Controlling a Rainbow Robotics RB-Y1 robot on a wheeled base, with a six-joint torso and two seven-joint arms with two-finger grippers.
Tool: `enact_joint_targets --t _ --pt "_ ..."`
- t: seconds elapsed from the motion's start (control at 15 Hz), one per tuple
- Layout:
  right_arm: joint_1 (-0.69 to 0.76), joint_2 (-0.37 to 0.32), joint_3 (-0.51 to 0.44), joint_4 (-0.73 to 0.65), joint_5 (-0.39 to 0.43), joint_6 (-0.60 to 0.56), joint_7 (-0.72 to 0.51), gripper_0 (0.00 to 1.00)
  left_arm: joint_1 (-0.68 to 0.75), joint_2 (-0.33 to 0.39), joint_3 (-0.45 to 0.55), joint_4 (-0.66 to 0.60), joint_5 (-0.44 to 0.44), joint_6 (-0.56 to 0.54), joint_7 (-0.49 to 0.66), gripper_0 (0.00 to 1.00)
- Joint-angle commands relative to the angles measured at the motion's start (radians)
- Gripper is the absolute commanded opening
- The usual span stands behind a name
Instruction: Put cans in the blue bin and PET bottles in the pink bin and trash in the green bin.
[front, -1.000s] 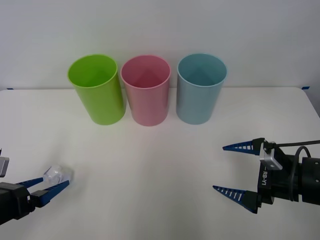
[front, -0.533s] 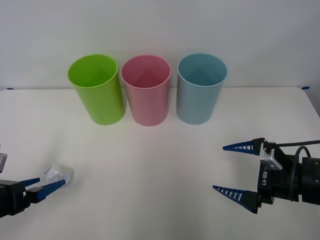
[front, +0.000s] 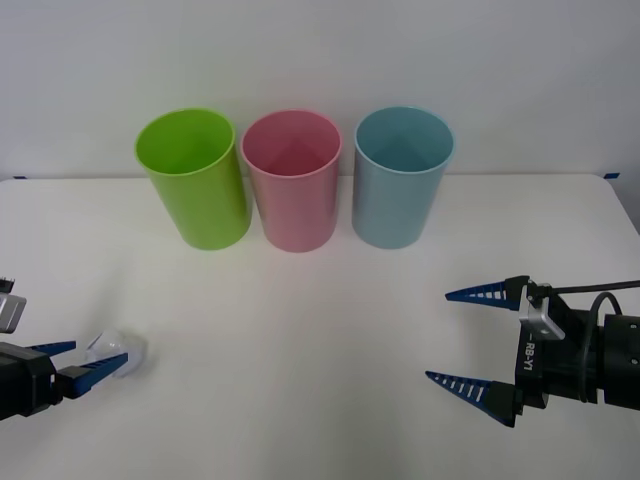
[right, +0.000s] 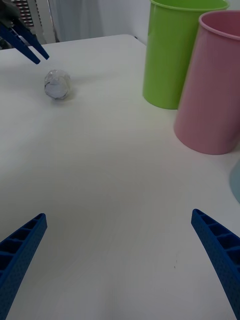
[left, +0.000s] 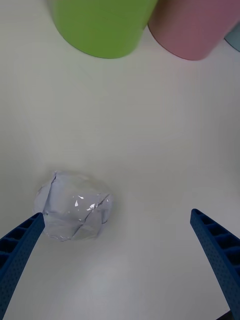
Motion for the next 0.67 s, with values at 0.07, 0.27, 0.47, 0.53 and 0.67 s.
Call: enact_joint_targets --t 0.07,0.27,0.47,0.53,0.67 --pt "0.0 0.0 0.0 0.0 0.0 0.0 0.0 1.0 -0.064 0.0 -0.057 0.045 -0.012 0.002 -0.048 1.0" --pt "0.0 0.0 0.0 0.0 0.0 0.0 0.0 1.0 -0.153 -0.003 -0.142 0.11 -0.016 0.002 -0.054 1.0" --pt "0.0 0.0 0.0 0.0 0.0 0.0 0.0 1.0 -0.199 -0.004 -0.192 0.14 -0.018 0.01 -0.053 1.0" --pt "0.0 0.0 0.0 0.0 0.0 0.0 0.0 1.0 -0.21 -0.004 -0.21 0.146 -0.018 0.01 -0.053 1.0" --pt "0.0 0.0 0.0 0.0 0.0 0.0 0.0 1.0 -0.239 -0.009 -0.245 0.171 -0.018 0.012 -0.057 1.0"
